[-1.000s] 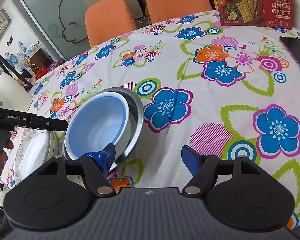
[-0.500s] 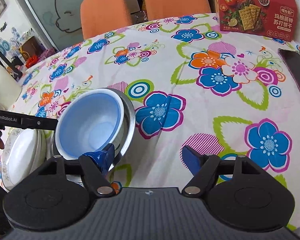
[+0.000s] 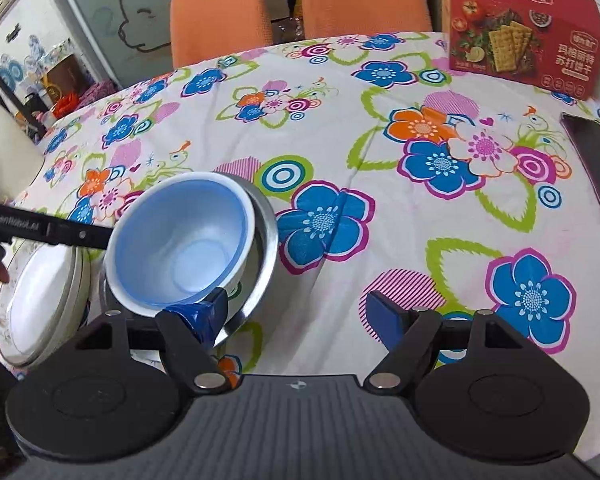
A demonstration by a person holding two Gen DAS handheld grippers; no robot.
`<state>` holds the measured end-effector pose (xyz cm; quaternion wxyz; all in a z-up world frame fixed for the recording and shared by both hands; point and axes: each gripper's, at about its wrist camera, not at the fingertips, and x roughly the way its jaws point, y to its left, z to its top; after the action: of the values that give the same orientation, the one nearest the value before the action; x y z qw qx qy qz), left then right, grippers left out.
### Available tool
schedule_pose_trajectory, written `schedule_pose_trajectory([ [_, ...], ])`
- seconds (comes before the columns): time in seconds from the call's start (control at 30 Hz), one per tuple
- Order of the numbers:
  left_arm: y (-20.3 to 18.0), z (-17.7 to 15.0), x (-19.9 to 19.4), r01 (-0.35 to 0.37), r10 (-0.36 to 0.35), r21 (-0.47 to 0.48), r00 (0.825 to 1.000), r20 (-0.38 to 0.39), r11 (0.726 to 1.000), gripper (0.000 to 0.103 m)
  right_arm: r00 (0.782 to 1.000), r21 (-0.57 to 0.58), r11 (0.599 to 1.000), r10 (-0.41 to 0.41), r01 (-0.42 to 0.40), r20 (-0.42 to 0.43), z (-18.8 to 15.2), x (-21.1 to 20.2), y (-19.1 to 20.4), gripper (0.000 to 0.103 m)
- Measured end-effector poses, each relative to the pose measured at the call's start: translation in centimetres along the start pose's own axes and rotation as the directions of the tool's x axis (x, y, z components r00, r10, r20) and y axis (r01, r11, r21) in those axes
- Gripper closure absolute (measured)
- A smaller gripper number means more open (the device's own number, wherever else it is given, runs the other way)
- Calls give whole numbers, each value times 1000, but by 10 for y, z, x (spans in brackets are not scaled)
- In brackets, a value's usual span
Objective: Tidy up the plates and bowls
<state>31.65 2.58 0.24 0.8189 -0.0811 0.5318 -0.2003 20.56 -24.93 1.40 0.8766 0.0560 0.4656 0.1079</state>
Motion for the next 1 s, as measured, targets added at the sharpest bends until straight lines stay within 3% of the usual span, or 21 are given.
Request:
schedule_pose_trajectory([
  [0.37, 0, 1, 9, -3, 3, -6, 1000, -7, 1000, 35, 997, -28, 997, 68, -69, -42, -2, 0, 2, 40],
  [0.5, -2, 2, 11, -15, 15, -3, 1000, -15, 1000, 34, 996, -82, 995, 59, -64, -61, 0, 1, 9, 40],
  [0.77, -1, 2, 10, -12, 12, 2, 1000, -7, 1000, 33, 993, -66, 994, 82, -88, -80, 0, 7, 6, 39],
  [0.9, -3, 4, 11, -22, 22, 3, 1000, -20, 1000, 32, 994, -151, 985, 69, -82, -85, 3, 6, 16, 39],
  [1.0, -2, 3, 11, -33, 33, -9, 999, -8, 999, 32, 991, -125, 987, 89, -101, -101, 5, 10, 15, 38],
])
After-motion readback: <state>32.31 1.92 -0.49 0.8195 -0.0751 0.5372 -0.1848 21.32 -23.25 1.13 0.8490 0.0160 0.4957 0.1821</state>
